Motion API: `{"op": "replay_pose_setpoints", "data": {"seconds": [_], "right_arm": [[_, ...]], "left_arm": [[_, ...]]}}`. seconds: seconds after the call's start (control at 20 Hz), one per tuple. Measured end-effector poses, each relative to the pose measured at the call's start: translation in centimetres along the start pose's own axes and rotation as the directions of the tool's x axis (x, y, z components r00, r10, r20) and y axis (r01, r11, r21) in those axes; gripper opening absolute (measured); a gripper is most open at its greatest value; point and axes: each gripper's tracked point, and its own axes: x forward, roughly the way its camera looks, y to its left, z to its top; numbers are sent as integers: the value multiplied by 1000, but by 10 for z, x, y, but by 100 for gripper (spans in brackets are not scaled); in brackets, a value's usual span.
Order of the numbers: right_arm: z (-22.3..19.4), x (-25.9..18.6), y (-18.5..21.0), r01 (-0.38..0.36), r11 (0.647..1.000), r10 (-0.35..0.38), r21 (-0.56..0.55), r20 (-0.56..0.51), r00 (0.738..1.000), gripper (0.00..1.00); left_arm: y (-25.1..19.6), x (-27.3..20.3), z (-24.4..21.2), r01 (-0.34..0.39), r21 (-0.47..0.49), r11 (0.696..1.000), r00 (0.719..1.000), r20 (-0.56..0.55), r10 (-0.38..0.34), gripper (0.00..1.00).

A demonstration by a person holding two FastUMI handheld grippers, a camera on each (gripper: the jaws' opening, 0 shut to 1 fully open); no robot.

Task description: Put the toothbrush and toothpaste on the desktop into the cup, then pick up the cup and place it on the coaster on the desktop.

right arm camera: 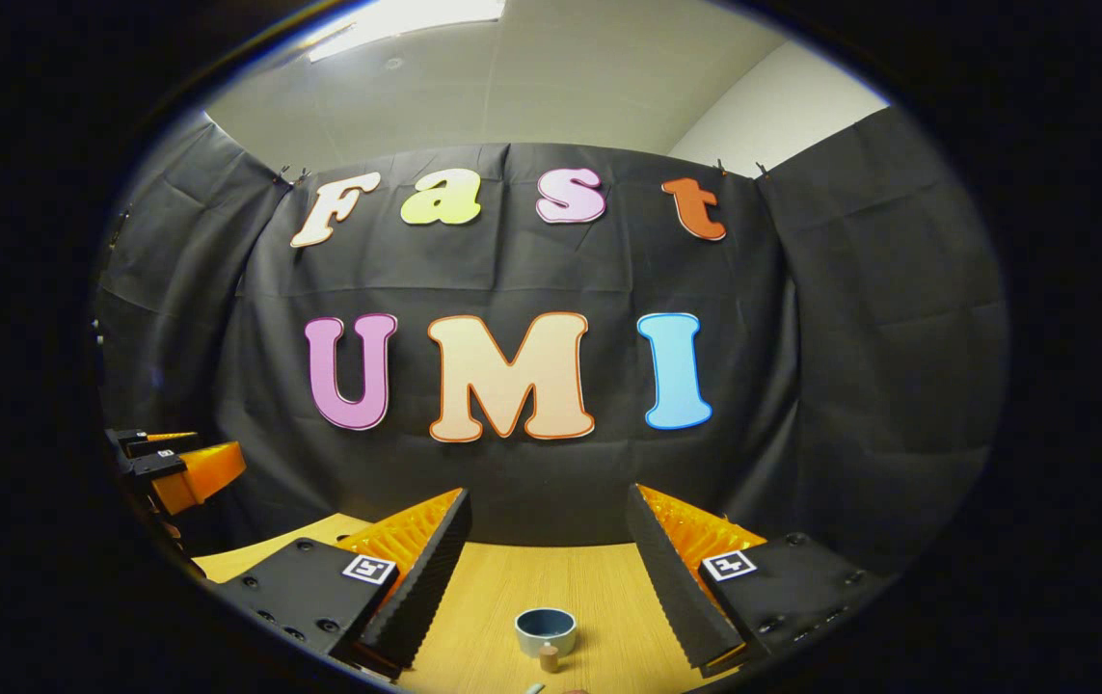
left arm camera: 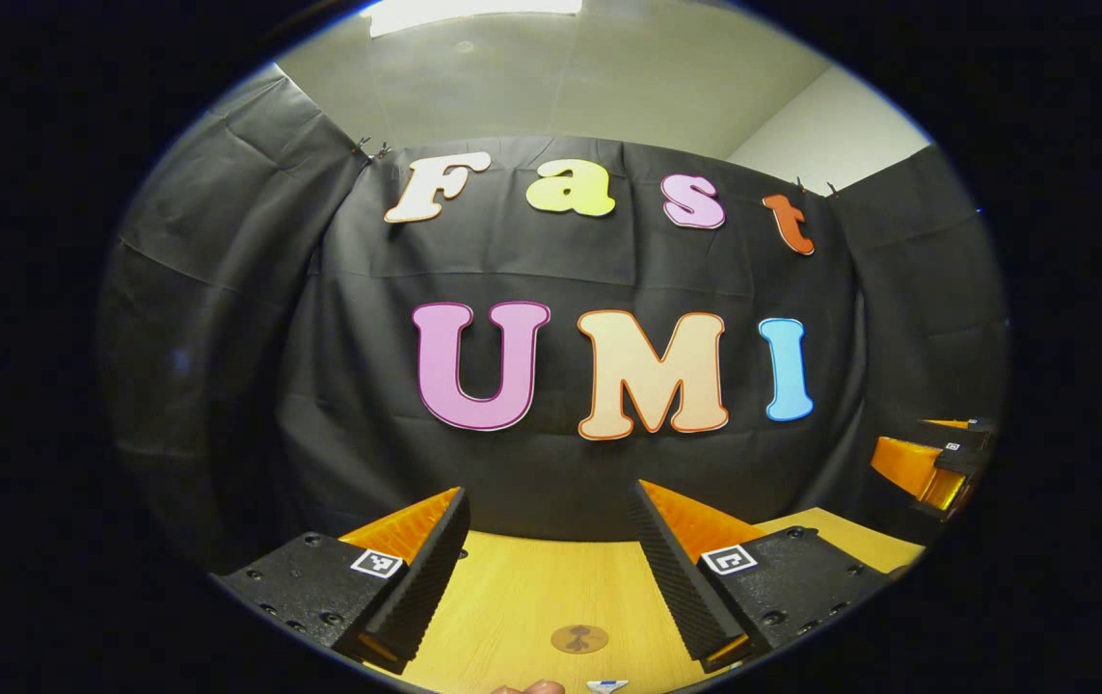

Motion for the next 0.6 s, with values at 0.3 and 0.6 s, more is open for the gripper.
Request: {"op": "replay_pose_setpoints", "data": {"seconds": [0.3,0.6], "right_arm": [[-103,3,4,-4,1000,-4,-24,-295,955,99],[-199,-14,3,-4,1000,-5,-15,-542,841,100]], "left_arm": [[11,4,-9,5,-9,1000,1000,-17,-5,95],[32,-3,-25,-24,-15,1000,998,-57,23,96]]}}
